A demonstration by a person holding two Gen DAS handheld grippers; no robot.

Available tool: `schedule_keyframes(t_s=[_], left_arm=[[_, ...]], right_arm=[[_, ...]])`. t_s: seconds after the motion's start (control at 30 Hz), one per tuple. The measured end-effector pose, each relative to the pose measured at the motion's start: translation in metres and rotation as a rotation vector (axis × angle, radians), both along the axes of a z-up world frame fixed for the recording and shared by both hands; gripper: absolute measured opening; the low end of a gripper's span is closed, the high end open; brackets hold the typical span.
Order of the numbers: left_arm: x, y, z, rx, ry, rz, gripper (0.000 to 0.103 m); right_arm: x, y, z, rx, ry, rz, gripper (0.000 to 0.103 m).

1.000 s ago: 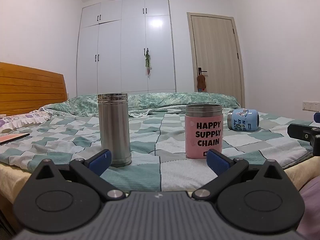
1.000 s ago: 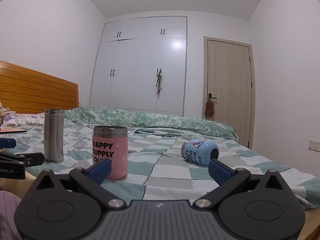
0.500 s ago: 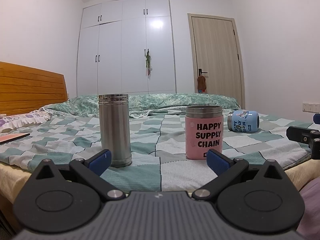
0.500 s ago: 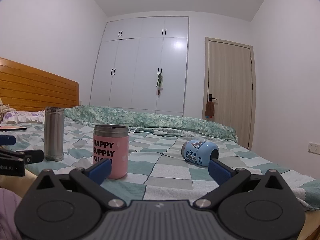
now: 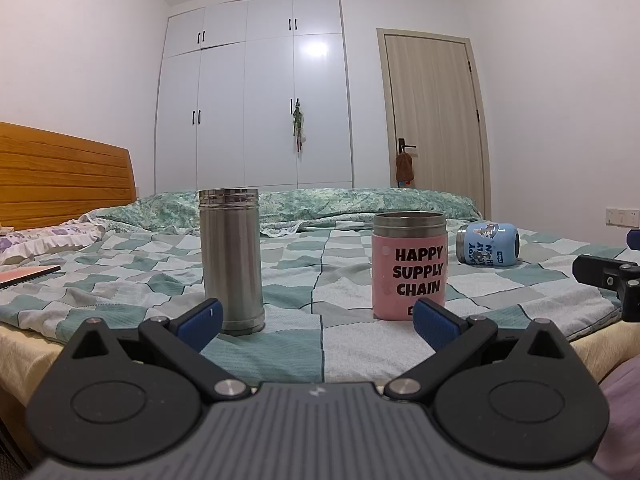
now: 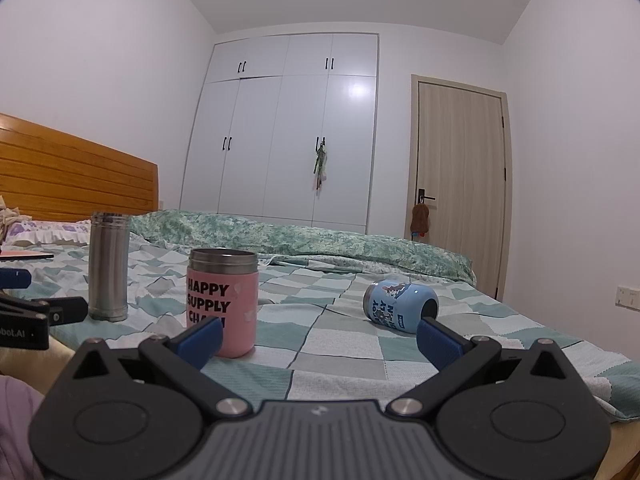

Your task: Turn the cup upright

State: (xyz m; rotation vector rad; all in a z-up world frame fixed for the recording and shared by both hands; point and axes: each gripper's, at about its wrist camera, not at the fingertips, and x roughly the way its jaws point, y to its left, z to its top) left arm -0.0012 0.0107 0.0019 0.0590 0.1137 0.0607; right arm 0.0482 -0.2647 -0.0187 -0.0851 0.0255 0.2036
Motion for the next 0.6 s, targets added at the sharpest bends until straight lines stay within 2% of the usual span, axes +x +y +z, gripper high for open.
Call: schedule_keyframes(t_s=[0.6], left_arm=[[-0.0027, -0.0015, 0.0014, -0.006, -0.023, 0.004, 0.103]], right_arm=[[-0.0007, -0.0015, -0.0003, -0.006, -0.003, 0.002, 0.103]])
